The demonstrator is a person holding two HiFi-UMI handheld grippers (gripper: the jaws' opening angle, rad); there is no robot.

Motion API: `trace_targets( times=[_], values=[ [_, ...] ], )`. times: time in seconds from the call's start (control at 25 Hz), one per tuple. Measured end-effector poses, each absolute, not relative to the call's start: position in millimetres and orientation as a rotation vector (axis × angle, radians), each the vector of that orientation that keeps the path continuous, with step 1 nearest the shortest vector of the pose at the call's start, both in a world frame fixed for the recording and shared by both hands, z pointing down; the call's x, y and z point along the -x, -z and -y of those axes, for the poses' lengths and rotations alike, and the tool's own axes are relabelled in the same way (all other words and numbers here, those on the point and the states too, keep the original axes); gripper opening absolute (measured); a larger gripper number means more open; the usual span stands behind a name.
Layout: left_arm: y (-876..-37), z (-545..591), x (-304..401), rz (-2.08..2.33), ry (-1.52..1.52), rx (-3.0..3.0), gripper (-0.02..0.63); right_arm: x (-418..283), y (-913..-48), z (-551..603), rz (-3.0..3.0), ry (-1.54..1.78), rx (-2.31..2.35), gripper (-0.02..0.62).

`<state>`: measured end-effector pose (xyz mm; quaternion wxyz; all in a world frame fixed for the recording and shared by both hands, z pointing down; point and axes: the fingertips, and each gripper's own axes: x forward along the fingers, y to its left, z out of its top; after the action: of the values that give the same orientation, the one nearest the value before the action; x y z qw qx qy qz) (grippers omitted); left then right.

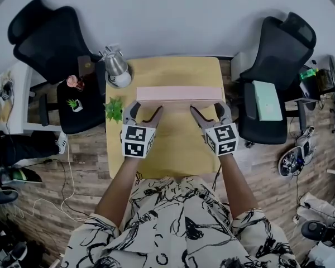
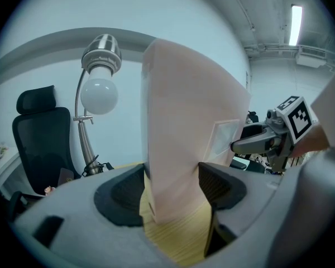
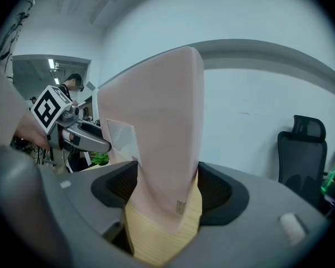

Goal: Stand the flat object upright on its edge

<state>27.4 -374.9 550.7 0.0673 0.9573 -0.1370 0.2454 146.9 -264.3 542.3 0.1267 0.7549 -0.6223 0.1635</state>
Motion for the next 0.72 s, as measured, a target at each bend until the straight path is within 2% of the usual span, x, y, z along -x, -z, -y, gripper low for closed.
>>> trace_targets(
  times=[0.72],
  values=[
    [-551.5, 384.0, -36.1, 0.376, -0.694, -2.890, 0.305, -154.9, -545.3, 273.9, 1.801, -0.468, -2.169, 0.347]
  ],
)
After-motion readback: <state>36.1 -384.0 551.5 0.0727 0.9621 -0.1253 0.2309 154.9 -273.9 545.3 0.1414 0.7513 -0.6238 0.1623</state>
